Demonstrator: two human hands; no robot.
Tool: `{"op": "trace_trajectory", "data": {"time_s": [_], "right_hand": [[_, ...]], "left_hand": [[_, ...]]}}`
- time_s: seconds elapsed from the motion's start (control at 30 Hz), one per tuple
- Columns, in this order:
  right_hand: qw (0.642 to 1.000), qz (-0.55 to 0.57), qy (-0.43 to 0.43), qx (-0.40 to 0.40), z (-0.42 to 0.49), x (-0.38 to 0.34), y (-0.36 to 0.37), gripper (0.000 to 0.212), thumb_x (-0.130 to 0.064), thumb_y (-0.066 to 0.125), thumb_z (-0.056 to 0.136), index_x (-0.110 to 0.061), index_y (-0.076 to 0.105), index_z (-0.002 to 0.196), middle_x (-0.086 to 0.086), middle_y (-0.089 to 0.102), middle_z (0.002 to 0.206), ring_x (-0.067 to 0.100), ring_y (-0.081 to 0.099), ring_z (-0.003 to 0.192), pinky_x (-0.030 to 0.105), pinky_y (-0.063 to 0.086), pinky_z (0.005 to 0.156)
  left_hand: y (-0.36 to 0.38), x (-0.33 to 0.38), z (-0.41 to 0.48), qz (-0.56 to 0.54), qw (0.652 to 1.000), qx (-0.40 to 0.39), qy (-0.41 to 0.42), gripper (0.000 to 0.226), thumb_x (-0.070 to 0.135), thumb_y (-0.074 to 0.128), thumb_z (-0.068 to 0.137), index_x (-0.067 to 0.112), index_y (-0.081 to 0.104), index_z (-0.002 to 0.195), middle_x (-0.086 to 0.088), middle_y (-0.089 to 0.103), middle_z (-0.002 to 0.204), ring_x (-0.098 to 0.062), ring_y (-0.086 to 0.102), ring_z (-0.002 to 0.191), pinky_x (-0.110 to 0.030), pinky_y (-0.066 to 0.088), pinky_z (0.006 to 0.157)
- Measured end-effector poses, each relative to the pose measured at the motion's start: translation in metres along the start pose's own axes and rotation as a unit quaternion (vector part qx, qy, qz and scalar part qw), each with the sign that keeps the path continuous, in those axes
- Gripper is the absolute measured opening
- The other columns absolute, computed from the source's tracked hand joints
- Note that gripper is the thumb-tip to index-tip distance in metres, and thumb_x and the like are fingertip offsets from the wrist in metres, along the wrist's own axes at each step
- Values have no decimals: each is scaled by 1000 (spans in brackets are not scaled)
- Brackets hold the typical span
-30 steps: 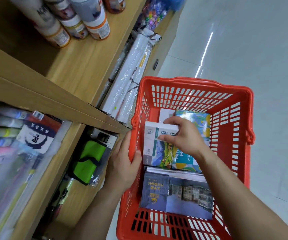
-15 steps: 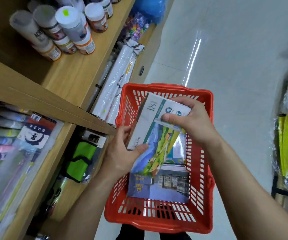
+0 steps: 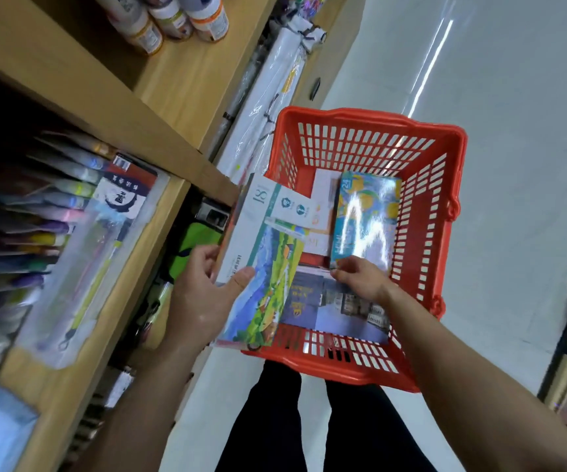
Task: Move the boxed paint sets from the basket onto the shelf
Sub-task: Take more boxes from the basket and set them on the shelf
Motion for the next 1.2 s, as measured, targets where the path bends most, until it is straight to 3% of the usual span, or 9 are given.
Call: {"op": "trace_trajectory", "data": {"time_s": [0.1, 0.2, 0.3, 0.47, 0.63, 0.83, 1.07, 1.2], "right_hand": [[991, -125, -19, 39, -1, 13, 14, 57, -53, 75, 82, -20, 65, 128, 8, 71, 125, 28, 67, 111, 40, 54, 93], [974, -220, -32, 45, 0, 15, 24, 90, -70, 73, 68, -29, 49, 144, 5, 55, 140, 30, 53, 130, 47, 40, 106], [963, -265, -33, 43, 4, 15, 29, 98, -74, 74, 62, -29, 47, 144, 7, 49, 142, 35, 46, 133, 51, 33, 108], [957, -289, -14, 22, 5, 15, 33, 103, -80, 74, 58, -31, 48, 145, 8, 46, 142, 36, 41, 134, 54, 30, 111], [955, -297, -17, 15, -1, 13, 38, 104, -74, 78, 63, -27, 41, 148, 9, 49, 146, 34, 50, 134, 51, 35, 110], [950, -311, -21, 10, -2, 9, 33, 104, -72, 80, 61, -31, 43, 149, 7, 53, 146, 34, 44, 135, 47, 40, 110], [951, -307, -21, -29, 2, 3, 24, 102, -68, 80, 60, -47, 39, 151, 8, 48, 143, 35, 44, 133, 47, 42, 105], [956, -292, -23, -34, 4, 5, 28, 103, -60, 83, 62, -42, 38, 153, 8, 53, 141, 32, 60, 123, 40, 52, 96]], "left_hand": [[-8, -23, -22, -6, 999, 26, -28, 45, 70, 72, 57, 68, 48, 94, 50, 62, 91, 17, 65, 83, -30, 54, 73], [-10, -42, -37, -19, 997, 57, -50, 42, 67, 72, 56, 65, 51, 93, 44, 66, 88, 14, 67, 79, -31, 54, 72], [-10, -57, -43, -30, 994, 84, -65, 43, 57, 78, 59, 53, 56, 96, 30, 72, 85, 12, 68, 77, -27, 54, 71], [-6, -71, -43, -22, 990, 115, -76, 43, 29, 87, 76, 31, 56, 106, 20, 70, 94, 0, 70, 83, -30, 55, 75], [-1, -71, -41, -26, 987, 133, -82, 44, 31, 86, 76, 31, 56, 109, 24, 68, 93, 5, 67, 83, -25, 52, 70], [5, -74, -39, -42, 988, 126, -83, 44, 29, 85, 77, 29, 54, 109, 24, 66, 91, 18, 64, 73, -3, 46, 56], [6, -75, -40, -59, 986, 129, -87, 45, 37, 85, 76, 35, 54, 108, 37, 68, 82, 20, 64, 76, -4, 47, 55], [7, -74, -40, -61, 986, 129, -89, 43, 42, 83, 76, 42, 52, 105, 48, 63, 85, 18, 65, 79, -11, 49, 59]]}}
Point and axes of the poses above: each hand's wrist, its own z-axis towards the middle knuckle, its own y-axis out of the palm, x = y × z, the point moved 1 cm from there along z, towards the middle knuckle
